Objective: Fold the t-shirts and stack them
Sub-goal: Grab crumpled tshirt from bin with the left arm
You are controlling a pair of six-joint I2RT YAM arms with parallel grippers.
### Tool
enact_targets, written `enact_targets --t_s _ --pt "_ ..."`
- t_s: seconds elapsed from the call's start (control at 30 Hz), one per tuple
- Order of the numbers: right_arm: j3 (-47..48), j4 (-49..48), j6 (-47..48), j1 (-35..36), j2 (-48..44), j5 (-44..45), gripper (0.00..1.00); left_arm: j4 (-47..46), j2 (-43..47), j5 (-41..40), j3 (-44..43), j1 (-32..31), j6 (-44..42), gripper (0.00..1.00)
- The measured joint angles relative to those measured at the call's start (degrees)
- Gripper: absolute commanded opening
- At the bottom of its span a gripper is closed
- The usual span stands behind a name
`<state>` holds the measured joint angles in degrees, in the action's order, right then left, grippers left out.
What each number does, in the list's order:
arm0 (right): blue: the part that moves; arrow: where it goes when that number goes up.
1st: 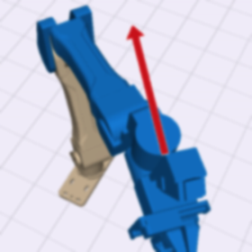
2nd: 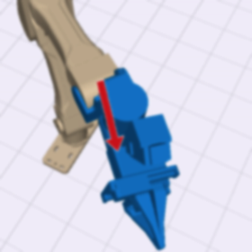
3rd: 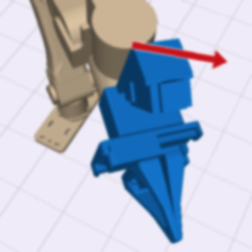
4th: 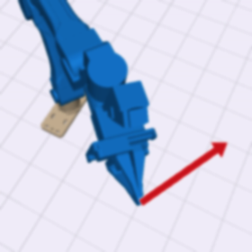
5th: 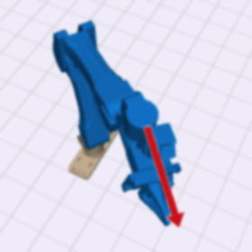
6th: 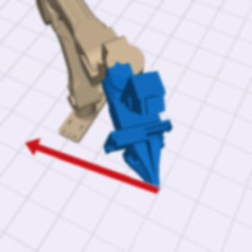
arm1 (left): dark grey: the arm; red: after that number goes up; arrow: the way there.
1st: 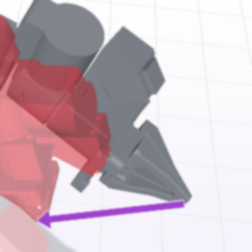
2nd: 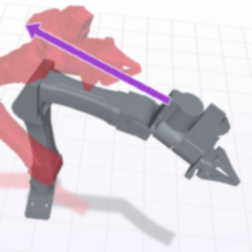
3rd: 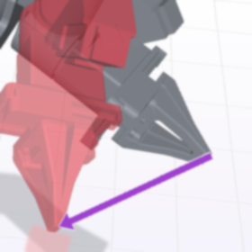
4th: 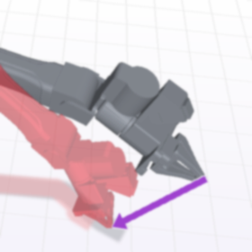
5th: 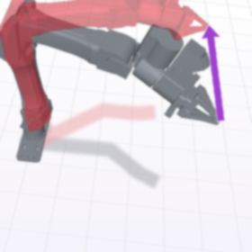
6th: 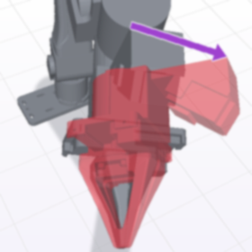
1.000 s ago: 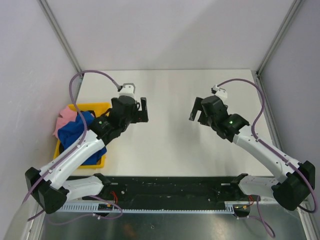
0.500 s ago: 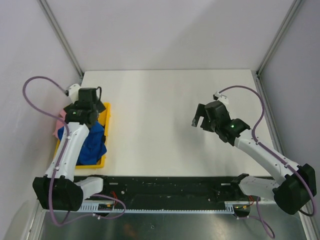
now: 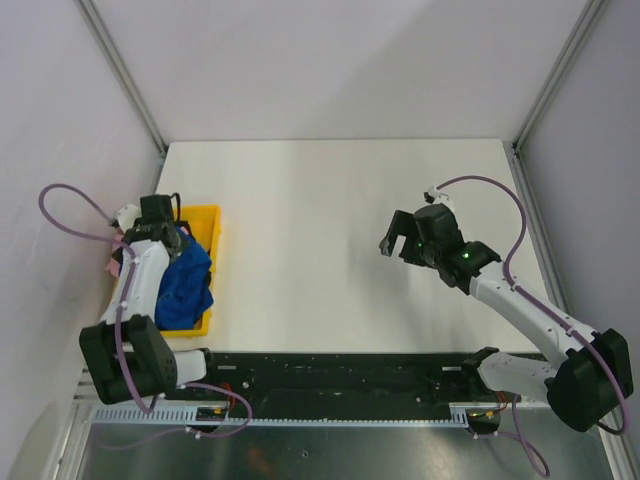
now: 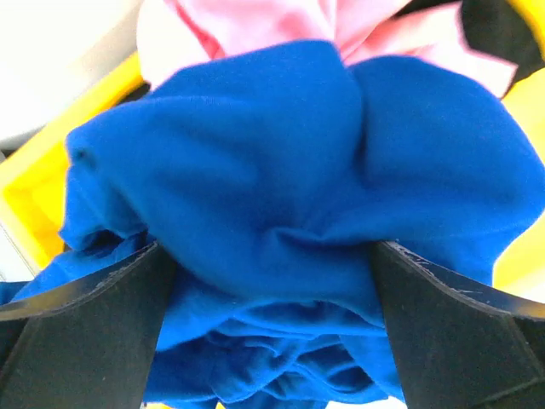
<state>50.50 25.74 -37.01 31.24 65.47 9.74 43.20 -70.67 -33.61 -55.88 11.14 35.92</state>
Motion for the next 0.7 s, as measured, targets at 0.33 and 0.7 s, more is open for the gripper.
enact_targets --t_s 0.33,0.7 --pt "-0.04 -0.96 0.61 -0.13 -0.15 -2.47 0.99 -1.66 -2.60 4.94 3.76 1.62 1.62 0.01" --pt "-0.04 -1.88 1.16 -2.56 -2.32 -5.31 0.99 -0.22 13.14 7.74 -1.66 1.49 -2.36 0.00"
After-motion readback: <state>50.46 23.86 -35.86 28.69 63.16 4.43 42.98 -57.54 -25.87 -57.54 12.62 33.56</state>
